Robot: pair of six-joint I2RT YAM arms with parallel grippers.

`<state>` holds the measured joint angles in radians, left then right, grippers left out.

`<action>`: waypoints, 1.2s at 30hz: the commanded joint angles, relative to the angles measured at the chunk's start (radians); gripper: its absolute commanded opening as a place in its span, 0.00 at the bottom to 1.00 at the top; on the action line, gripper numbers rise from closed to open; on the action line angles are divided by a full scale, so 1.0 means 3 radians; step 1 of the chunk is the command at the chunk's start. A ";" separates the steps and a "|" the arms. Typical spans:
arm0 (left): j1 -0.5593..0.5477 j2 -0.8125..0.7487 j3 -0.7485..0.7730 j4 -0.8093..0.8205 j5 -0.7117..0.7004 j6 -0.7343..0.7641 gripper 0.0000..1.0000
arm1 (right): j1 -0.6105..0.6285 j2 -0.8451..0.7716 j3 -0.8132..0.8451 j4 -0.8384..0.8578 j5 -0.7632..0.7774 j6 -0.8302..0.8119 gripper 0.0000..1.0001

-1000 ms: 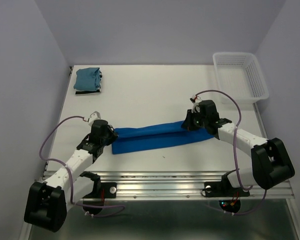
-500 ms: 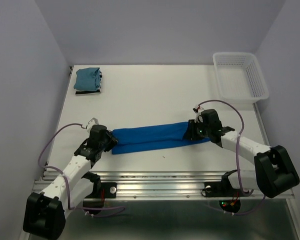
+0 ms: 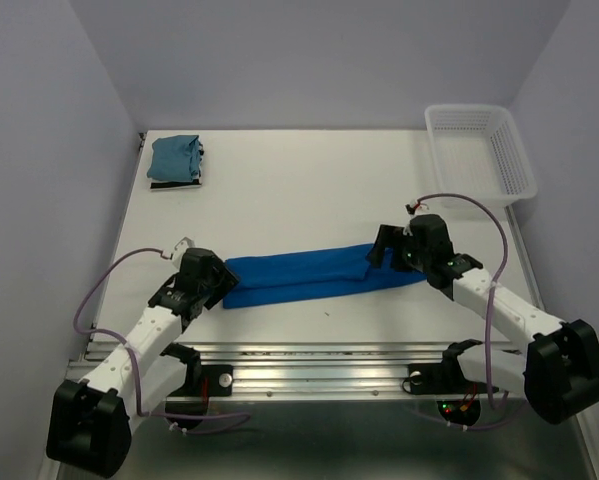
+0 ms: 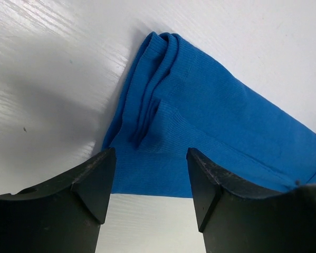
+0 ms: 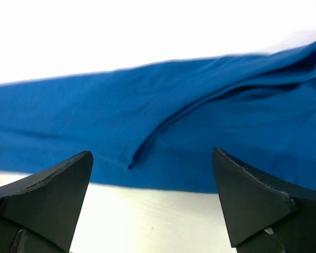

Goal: Fold and stack the tank tops

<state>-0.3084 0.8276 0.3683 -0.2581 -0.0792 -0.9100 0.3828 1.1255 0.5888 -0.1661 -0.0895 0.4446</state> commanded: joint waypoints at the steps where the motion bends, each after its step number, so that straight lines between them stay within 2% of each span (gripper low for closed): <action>1: -0.0025 0.0232 0.0204 0.0165 -0.0043 0.0068 0.66 | 0.0018 0.0097 0.0389 -0.0004 0.1054 0.0144 1.00; 4: -0.0025 0.0421 0.0397 0.0134 -0.0063 0.0134 0.62 | -0.0018 0.0424 0.0690 -0.0004 0.1356 0.0027 1.00; 10: -0.0066 0.0672 0.0659 0.0134 -0.0043 0.0236 0.63 | -0.0080 0.1033 0.1192 -0.0045 0.1351 -0.0020 1.00; 14: -0.0193 0.0958 0.0766 0.0368 0.0110 0.0303 0.63 | -0.0141 0.1320 0.1310 -0.0065 0.1382 0.0011 1.00; 18: -0.0367 0.1311 0.0868 0.0558 0.0248 0.0298 0.63 | -0.0172 0.1469 0.1269 -0.0162 0.1285 0.0108 1.00; 23: -0.0491 0.1669 0.0976 0.0574 0.0249 0.0349 0.63 | -0.0172 0.1336 0.0968 -0.0182 0.1229 0.0180 1.00; 29: -0.0496 0.1664 0.0839 0.0395 0.0152 0.0369 0.63 | -0.0202 0.1070 0.0538 -0.0193 0.1366 0.0251 1.00; 36: -0.0491 0.1628 0.0695 0.0212 -0.0012 0.0354 0.62 | -0.0279 0.1264 0.0553 -0.0208 0.1239 0.0328 1.00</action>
<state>-0.4545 1.3392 0.6098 -0.1055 -0.0200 -0.8196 0.3084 1.4818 0.7475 -0.2279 0.2764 0.5137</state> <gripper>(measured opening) 0.625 0.995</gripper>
